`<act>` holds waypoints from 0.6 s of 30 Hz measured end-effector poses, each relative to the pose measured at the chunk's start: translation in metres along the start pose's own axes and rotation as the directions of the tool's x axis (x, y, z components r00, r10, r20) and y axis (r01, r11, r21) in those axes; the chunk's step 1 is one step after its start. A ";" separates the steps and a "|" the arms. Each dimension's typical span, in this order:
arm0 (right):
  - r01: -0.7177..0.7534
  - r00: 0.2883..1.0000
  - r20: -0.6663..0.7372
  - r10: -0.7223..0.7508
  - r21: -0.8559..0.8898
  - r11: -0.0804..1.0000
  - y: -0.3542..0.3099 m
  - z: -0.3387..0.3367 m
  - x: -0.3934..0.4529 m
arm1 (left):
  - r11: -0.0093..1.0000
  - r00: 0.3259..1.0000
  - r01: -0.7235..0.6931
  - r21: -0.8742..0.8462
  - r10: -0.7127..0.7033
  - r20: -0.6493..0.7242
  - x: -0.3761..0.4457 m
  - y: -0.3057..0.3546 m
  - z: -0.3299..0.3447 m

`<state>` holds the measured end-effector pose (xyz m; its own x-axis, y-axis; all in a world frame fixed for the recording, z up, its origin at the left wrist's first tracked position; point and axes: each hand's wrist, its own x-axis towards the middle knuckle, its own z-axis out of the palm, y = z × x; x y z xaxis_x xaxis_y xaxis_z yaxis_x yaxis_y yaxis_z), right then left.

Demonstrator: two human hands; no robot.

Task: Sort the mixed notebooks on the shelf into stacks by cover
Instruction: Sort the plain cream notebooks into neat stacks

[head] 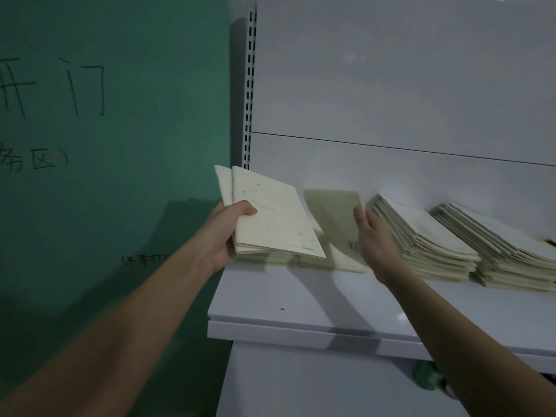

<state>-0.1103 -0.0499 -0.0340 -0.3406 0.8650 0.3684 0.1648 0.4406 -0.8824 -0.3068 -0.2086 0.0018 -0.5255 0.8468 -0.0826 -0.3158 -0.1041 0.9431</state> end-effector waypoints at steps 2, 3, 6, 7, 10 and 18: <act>0.108 0.990 -0.084 -0.110 -0.025 0.994 -0.026 0.001 -0.014 | 1.000 1.000 0.011 -0.027 -0.011 0.016 0.001 -0.003 0.007; 0.184 0.979 -0.077 -0.189 -0.074 0.980 -0.039 0.001 -0.023 | 0.999 0.999 0.013 -0.043 -0.011 0.030 0.001 -0.004 0.013; 0.389 0.920 0.163 -0.356 -0.273 0.880 -0.058 0.003 -0.052 | 0.997 0.997 0.019 -0.076 -0.013 0.076 0.002 -0.005 0.038; 0.458 0.886 0.245 -0.393 -0.330 0.826 -0.057 0.004 -0.058 | 0.995 0.994 0.025 -0.093 -0.015 0.110 0.003 -0.005 0.047; 0.576 0.817 0.348 -0.461 -0.434 0.693 -0.050 -0.006 -0.067 | 0.994 0.979 0.055 -0.096 -0.034 0.199 0.006 -0.011 0.073; 0.126 0.991 0.004 -0.135 -0.386 0.914 -0.035 -0.083 -0.047 | 0.989 0.962 0.119 -0.094 -0.091 0.258 0.013 -0.031 0.133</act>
<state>-0.0228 -0.0863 0.0036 -0.3636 0.7965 0.4831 0.4647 0.6046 -0.6469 -0.1989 -0.1254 0.0140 -0.2724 0.9587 -0.0820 -0.4485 -0.0512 0.8923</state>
